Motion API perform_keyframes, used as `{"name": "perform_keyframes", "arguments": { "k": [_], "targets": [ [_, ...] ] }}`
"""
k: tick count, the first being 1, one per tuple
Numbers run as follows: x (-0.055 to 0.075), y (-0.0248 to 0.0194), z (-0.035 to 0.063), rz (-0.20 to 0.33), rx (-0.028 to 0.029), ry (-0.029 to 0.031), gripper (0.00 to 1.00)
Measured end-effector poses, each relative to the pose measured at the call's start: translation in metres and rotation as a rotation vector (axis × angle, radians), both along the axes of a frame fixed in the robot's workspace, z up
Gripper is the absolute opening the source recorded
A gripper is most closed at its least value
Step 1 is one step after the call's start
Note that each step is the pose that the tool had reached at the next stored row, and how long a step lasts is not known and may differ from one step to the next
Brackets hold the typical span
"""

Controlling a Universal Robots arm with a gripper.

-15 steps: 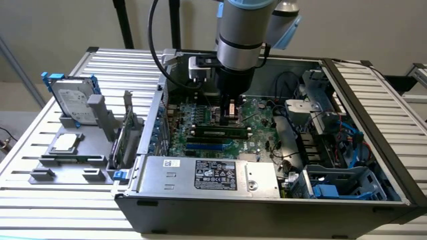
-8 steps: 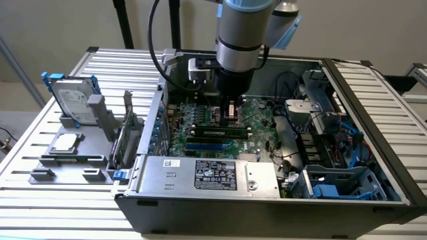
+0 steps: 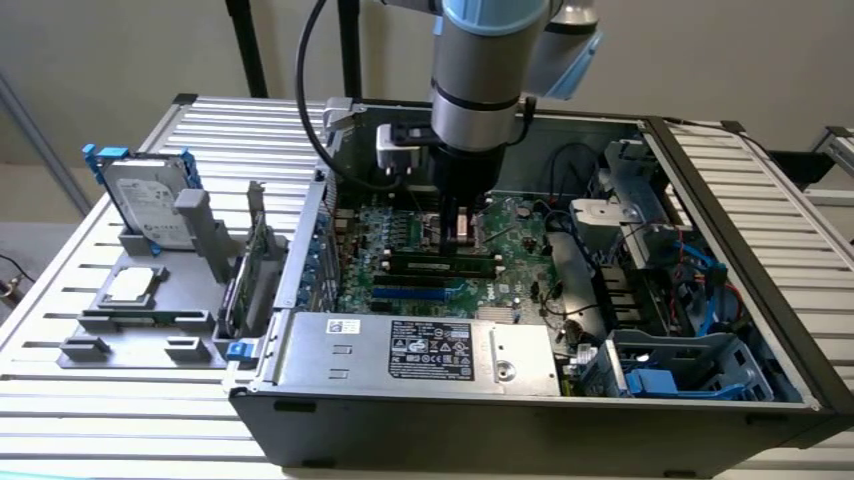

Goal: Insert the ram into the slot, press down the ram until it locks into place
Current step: 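Press down the ram until it locks into place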

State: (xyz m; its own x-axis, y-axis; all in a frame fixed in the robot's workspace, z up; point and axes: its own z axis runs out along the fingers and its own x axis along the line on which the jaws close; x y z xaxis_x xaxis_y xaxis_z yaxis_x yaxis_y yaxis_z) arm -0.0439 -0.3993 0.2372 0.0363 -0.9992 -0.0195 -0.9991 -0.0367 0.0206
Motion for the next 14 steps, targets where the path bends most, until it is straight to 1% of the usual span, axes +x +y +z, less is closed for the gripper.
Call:
{"name": "perform_keyframes", "arguments": {
  "k": [9,12,13,14],
  "targets": [
    [0.000,0.0007,-0.0056,-0.002,-0.0001,0.0000,0.10],
    [0.000,0.0006,-0.0082,-0.003,-0.0014,0.0006,0.10],
    [0.000,0.0007,-0.0097,-0.003,-0.0004,0.0003,0.10],
    [0.000,0.0007,-0.0107,-0.004,-0.0007,0.0004,0.10]
  ]
}}
